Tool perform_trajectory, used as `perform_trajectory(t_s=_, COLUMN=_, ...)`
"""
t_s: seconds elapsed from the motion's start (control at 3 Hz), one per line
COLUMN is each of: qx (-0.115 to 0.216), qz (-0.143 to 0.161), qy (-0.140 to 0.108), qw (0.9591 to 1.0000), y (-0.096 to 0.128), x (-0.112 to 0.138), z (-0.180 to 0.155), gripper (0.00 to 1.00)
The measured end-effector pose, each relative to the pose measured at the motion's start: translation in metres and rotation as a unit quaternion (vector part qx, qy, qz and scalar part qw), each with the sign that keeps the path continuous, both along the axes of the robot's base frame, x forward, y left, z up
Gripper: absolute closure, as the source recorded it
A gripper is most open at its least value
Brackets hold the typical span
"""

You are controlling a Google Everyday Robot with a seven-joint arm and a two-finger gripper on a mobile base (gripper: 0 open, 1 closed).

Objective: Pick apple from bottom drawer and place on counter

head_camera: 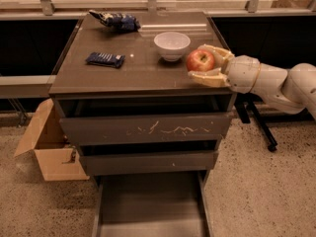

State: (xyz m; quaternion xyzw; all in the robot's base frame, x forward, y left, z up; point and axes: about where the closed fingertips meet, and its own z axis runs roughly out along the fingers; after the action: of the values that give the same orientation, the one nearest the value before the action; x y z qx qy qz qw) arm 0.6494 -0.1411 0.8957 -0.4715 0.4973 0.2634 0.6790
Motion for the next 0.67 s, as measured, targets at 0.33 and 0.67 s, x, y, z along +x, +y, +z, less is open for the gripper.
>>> perform_trajectory(t_s=0.33, qx=-0.007, qz=-0.014, qy=0.051, qw=0.9986, y=-0.018, x=0.012, z=0.012, gripper=1.0)
perform_trajectory(t_s=0.67, qx=-0.029, qz=-0.025, qy=0.099, qw=0.9943, y=-0.029, x=0.021, z=0.018, gripper=1.0)
